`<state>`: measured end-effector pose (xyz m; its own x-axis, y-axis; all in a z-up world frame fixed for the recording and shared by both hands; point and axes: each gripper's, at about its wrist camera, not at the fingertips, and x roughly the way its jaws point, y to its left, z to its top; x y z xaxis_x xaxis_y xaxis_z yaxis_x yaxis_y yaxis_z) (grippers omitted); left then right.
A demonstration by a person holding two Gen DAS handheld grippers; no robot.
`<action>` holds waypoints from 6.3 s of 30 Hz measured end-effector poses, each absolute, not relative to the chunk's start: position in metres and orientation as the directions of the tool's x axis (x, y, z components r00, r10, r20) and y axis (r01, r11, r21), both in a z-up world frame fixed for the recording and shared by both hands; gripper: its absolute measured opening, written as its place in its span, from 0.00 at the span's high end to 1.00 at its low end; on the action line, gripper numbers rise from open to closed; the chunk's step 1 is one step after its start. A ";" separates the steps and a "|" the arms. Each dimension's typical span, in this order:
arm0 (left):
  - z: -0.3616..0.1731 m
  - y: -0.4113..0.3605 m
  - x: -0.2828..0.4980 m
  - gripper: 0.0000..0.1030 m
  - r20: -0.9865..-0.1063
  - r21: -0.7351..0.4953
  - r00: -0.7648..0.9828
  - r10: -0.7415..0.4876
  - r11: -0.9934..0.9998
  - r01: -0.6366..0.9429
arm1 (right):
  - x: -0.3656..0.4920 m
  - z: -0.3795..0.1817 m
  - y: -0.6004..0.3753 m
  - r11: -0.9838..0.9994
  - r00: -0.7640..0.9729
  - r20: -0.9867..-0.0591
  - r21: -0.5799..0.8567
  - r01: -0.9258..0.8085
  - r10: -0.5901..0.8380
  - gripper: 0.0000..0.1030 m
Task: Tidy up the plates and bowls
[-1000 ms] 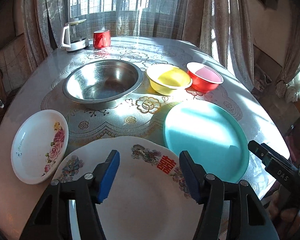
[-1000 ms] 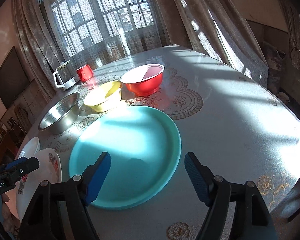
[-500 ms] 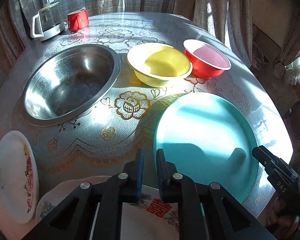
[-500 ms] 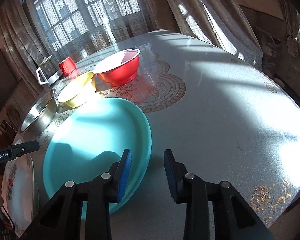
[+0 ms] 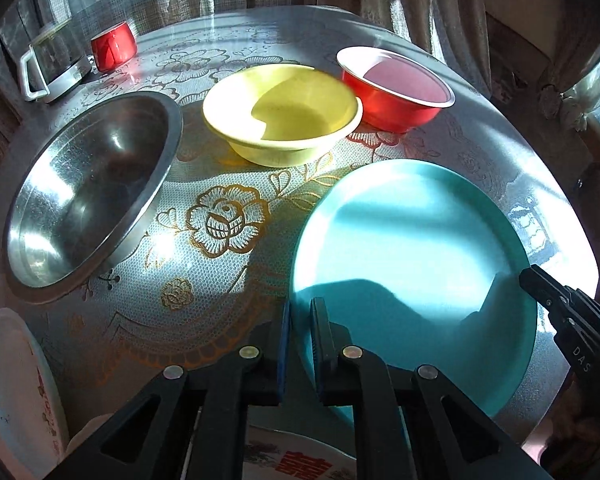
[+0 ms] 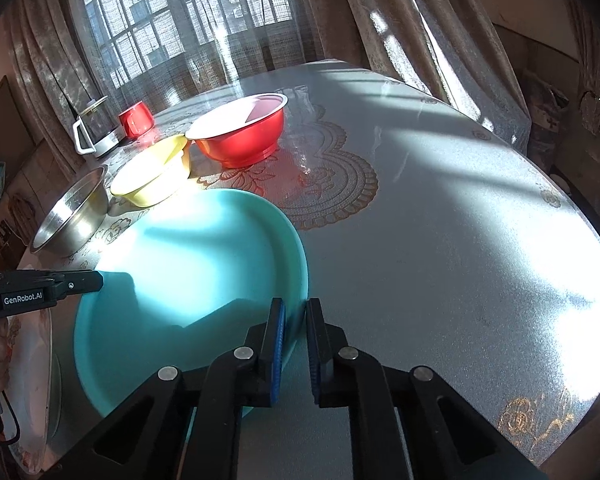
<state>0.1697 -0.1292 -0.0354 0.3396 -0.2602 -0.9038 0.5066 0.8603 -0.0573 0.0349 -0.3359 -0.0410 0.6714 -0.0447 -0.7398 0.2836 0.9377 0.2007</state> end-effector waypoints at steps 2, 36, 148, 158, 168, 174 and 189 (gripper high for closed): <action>-0.036 -0.133 0.171 0.90 -0.901 -0.069 0.338 -0.273 0.858 0.509 | 0.036 -0.040 -0.340 0.935 0.671 -0.740 0.197 0.294 -0.055 0.90; -0.038 -0.138 0.158 0.88 -0.879 -0.116 0.366 -0.305 0.882 0.456 | 0.047 -0.041 -0.351 0.934 0.662 -0.745 0.173 0.314 -0.084 0.81; -0.046 0.207 0.125 0.86 -0.740 -0.389 0.635 -0.220 0.911 -0.138 | 0.185 -0.028 -0.030 0.875 0.324 -0.827 0.360 -0.325 0.460 0.85; -0.033 0.204 0.114 0.85 -0.725 -0.379 0.655 -0.214 0.918 -0.120 | 0.185 -0.017 -0.029 0.859 0.344 -0.797 0.394 -0.325 0.496 0.85; -0.003 0.183 0.102 0.85 -0.693 -0.351 0.689 -0.212 0.934 -0.066 | 0.166 0.004 -0.058 0.840 0.401 -0.740 0.442 -0.313 0.539 0.85; 0.005 0.158 0.096 0.85 -0.685 -0.345 0.686 -0.244 0.939 -0.011 | 0.150 0.010 -0.082 0.839 0.434 -0.718 0.462 -0.287 0.544 0.85; 0.014 0.070 0.096 0.85 -0.683 -0.335 0.635 -0.360 0.927 0.166 | 0.104 0.013 -0.172 0.853 0.542 -0.679 0.498 -0.154 0.495 0.85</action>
